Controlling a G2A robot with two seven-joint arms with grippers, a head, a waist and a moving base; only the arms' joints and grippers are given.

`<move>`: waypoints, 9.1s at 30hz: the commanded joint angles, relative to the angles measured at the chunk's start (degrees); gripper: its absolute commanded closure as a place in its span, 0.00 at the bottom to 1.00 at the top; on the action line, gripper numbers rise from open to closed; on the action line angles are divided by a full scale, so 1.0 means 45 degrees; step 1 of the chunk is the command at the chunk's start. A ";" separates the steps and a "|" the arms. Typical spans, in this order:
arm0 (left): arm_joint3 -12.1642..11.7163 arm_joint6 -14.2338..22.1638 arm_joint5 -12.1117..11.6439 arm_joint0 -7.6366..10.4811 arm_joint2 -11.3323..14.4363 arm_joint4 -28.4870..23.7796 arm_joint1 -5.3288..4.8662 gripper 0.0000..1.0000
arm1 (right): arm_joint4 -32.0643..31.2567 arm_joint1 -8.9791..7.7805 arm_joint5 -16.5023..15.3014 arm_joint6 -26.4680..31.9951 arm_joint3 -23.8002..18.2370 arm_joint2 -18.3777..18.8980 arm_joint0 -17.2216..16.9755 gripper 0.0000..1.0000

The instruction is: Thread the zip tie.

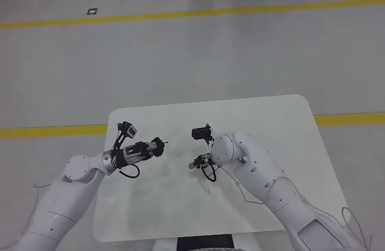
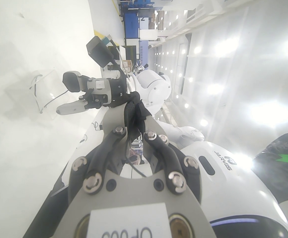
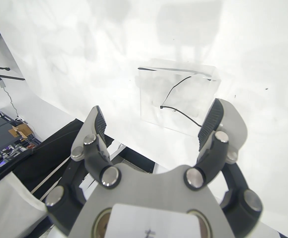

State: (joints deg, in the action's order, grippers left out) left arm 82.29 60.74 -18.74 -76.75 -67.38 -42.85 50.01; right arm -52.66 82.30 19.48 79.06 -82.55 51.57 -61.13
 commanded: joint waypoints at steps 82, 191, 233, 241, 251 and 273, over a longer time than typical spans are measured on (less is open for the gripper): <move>0.0000 0.0000 0.0000 0.0000 0.0000 0.0000 0.0000 1.00 | -0.3804 0.1505 0.0000 0.0129 0.1488 0.0094 -0.0548 1.00; -0.1312 -0.2401 -0.0029 -0.0209 0.0682 -0.1145 0.1345 1.00 | -0.0058 0.0595 -0.2643 -1.3924 -0.3512 0.0125 -0.3812 1.00; -0.1312 -0.2401 -0.0029 -0.0209 0.0682 -0.1145 0.1345 1.00 | -0.1756 0.0678 -0.3100 -1.5204 -0.2688 -0.0420 -0.3699 1.00; -0.1312 -0.2401 -0.0029 -0.0209 0.0682 -0.1145 0.1345 1.00 | -0.1782 0.0716 -0.3031 -1.5259 -0.2603 -0.0438 -0.3692 1.00; -0.1191 -0.2661 0.0002 -0.0226 0.0709 -0.1027 0.1363 1.00 | -0.1635 0.0744 -0.2919 -1.5359 -0.2750 -0.0263 -0.3727 1.00; -0.0619 0.0108 -0.0165 -0.0036 -0.1010 0.1431 0.1747 1.00 | -0.0307 0.0473 -0.3192 -1.4660 -0.4537 0.1223 -0.4762 1.00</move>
State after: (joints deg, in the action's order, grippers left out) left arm 79.48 61.26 -19.48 -76.90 -71.95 -36.37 57.88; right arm -54.06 84.42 5.11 13.10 -102.98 57.08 -82.56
